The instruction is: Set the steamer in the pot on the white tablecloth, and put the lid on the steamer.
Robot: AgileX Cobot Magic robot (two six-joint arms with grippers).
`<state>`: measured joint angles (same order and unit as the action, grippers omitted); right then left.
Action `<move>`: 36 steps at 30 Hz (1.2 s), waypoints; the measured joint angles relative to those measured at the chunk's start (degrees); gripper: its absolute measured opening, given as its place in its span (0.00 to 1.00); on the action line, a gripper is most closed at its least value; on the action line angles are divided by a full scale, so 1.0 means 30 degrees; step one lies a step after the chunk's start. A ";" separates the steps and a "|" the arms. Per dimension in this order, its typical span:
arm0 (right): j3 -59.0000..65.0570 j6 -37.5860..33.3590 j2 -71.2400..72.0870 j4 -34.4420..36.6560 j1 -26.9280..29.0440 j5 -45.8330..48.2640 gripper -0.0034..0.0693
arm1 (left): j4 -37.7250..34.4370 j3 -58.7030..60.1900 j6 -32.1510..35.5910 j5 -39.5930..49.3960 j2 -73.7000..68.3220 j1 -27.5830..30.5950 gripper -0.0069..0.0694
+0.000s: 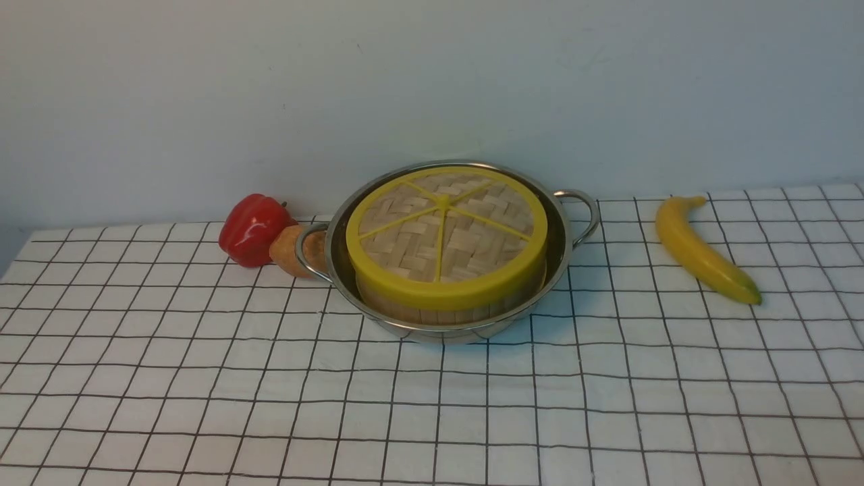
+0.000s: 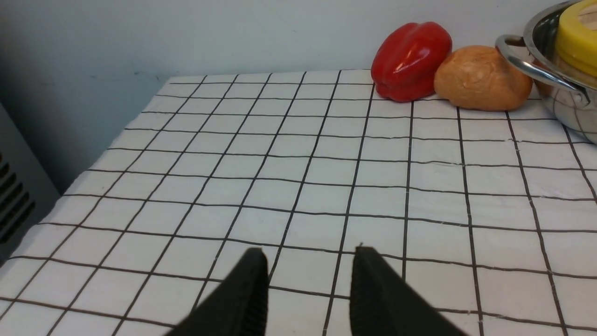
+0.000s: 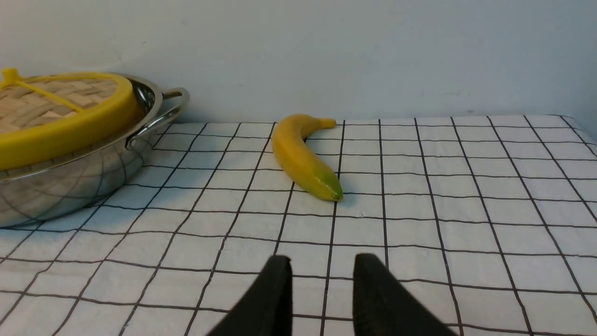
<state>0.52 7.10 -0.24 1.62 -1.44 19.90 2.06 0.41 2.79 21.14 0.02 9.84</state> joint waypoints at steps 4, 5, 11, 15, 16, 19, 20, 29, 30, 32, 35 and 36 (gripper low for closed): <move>0.0000 0.0000 0.0000 0.0000 0.0000 0.0000 0.36 | 0.0000 0.0000 0.0000 0.0000 0.0000 0.0000 0.41; 0.0000 0.0000 0.0000 0.0000 0.0000 0.0000 0.37 | 0.0000 0.0000 0.0000 0.0000 0.0000 0.0000 0.41; 0.0000 0.0000 0.0000 -0.0016 0.0000 -0.0017 0.38 | 0.0000 0.0000 0.0000 0.0000 0.0000 -0.1166 0.41; 0.0000 0.0000 0.0000 -0.0016 0.0000 -0.0017 0.38 | 0.0000 0.0000 0.0000 0.0000 0.0000 -0.1974 0.41; 0.0000 0.0000 0.0000 -0.0016 0.0000 -0.0017 0.38 | 0.0000 0.0000 0.0000 0.0000 0.0000 -0.2033 0.41; 0.0000 0.0000 0.0000 -0.0016 0.0000 -0.0017 0.38 | 0.0000 0.0000 0.0000 0.0000 0.0000 -0.2075 0.41; 0.0000 0.0000 0.0000 -0.0016 0.0000 -0.0017 0.38 | 0.0000 0.0000 0.0000 0.0000 0.0000 -0.2075 0.41; 0.0000 0.0000 0.0000 -0.0016 0.0000 -0.0038 0.38 | 0.0000 0.0000 0.0000 -0.0016 0.0000 -0.2095 0.41; 0.0000 0.0000 0.0000 -0.0016 0.0000 -0.0038 0.38 | 0.0000 0.0000 0.0000 -0.0016 0.0000 -0.2095 0.41; 0.0000 0.0000 0.0000 -0.0016 0.0000 -0.0058 0.38 | 0.0000 0.0000 0.0000 -0.0016 0.0000 -0.2095 0.41; 0.0000 0.0000 0.0000 -0.0016 0.0000 -0.0058 0.38 | 0.0000 0.0000 0.0000 -0.0016 0.0000 -0.2095 0.41; 0.0000 0.0000 0.0000 -0.0016 0.0000 -0.0058 0.38 | 0.0000 0.0000 0.0000 -0.0016 0.0000 -0.2095 0.41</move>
<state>0.52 7.10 -0.24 1.57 -1.44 19.73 2.06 0.41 2.79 21.09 0.02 3.56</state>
